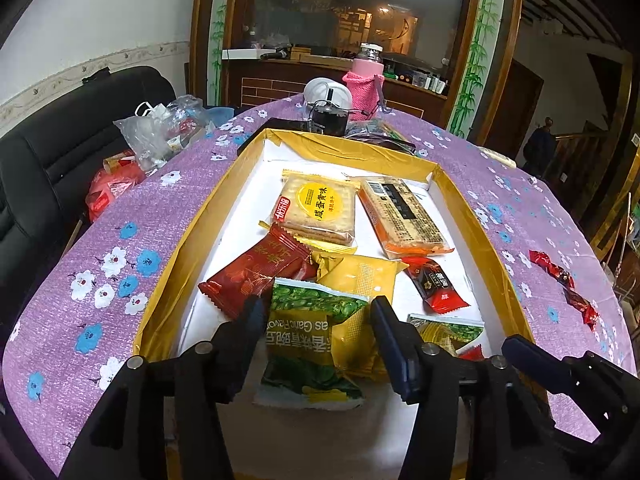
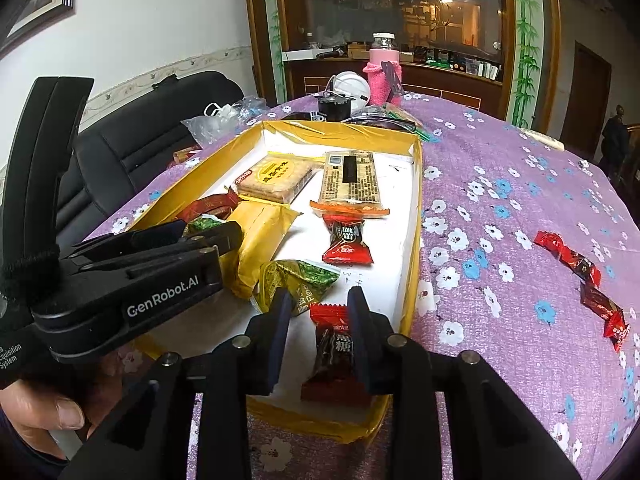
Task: Organize snacks
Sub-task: 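Lower the green pack into the box while right drops its red candies, then move both tools back to the remaining red candies on the tablecloth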
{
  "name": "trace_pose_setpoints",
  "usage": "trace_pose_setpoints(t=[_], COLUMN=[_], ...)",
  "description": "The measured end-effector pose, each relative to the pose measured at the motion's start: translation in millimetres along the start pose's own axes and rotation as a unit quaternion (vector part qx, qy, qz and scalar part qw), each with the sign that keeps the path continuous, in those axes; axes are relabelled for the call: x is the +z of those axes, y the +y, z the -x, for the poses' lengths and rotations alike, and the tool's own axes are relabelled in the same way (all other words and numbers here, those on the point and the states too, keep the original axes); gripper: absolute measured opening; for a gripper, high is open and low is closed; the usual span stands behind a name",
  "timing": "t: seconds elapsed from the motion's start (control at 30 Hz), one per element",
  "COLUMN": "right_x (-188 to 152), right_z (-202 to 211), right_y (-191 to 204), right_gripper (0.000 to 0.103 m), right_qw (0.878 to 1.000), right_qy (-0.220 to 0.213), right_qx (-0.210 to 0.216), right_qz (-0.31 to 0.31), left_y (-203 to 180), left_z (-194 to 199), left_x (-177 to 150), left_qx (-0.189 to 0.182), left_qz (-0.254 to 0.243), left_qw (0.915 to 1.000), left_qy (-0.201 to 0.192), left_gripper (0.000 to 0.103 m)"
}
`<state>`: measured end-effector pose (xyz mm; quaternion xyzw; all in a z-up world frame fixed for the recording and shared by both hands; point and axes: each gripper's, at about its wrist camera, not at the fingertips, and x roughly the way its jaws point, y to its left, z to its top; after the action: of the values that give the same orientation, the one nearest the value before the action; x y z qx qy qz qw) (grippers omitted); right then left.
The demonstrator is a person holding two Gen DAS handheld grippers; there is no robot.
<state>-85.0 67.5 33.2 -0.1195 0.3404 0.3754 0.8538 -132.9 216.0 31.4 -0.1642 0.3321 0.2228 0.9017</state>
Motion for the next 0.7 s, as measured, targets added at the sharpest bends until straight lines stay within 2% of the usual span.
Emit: trace_pose_setpoints(t=[0.37, 0.43, 0.57, 0.7], right_x=[-1, -1, -1, 0], right_z=[7, 9, 14, 19], right_y=[-2, -3, -8, -13], right_gripper=[0.04, 0.046, 0.051, 0.064], right_qw=[1.0, 1.0, 0.999, 0.999], right_qy=[-0.01, -0.013, -0.019, -0.027], right_qx=[-0.011, -0.012, -0.018, -0.027], right_qz=[-0.007, -0.01, -0.018, -0.028], left_y=[-5, -6, -8, -10], left_z=[6, 8, 9, 13], left_x=[-3, -4, -5, -5], left_qx=[0.009, 0.011, 0.014, 0.018], left_qz=[-0.013, -0.015, -0.02, -0.024], left_qw=[0.9998, 0.9998, 0.9997, 0.9995], left_qy=[-0.008, -0.009, -0.009, -0.013], left_gripper=[0.072, 0.073, 0.074, 0.076])
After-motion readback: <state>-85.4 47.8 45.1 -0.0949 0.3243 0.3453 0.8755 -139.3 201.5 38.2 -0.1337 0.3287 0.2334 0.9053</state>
